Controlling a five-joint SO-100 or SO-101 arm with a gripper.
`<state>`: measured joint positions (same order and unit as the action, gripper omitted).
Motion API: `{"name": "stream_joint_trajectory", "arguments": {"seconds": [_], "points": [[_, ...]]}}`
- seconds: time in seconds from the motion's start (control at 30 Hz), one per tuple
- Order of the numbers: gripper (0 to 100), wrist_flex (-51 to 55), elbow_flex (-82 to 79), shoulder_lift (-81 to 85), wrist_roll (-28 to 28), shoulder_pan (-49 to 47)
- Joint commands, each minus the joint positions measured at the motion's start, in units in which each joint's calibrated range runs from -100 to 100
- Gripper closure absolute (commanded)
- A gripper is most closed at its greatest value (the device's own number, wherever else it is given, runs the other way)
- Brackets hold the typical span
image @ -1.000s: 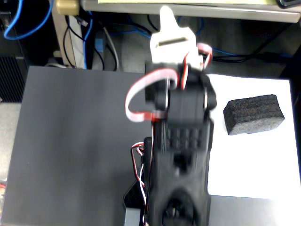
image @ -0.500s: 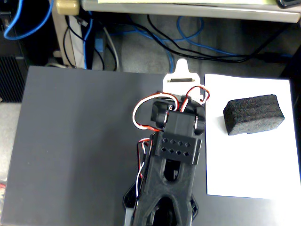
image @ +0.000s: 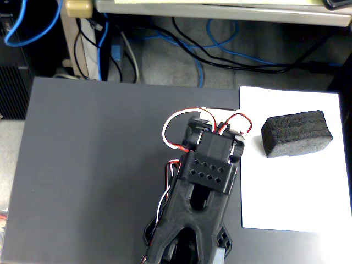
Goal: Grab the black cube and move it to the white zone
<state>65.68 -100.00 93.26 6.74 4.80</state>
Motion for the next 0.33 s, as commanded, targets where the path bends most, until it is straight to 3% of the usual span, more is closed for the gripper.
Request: {"name": "stream_joint_trajectory", "arguments": {"seconds": [0.0, 0.3], "points": [[98, 0.2, 0.0, 0.4, 0.2, 0.0], [98, 0.2, 0.0, 0.4, 0.2, -0.5]]}}
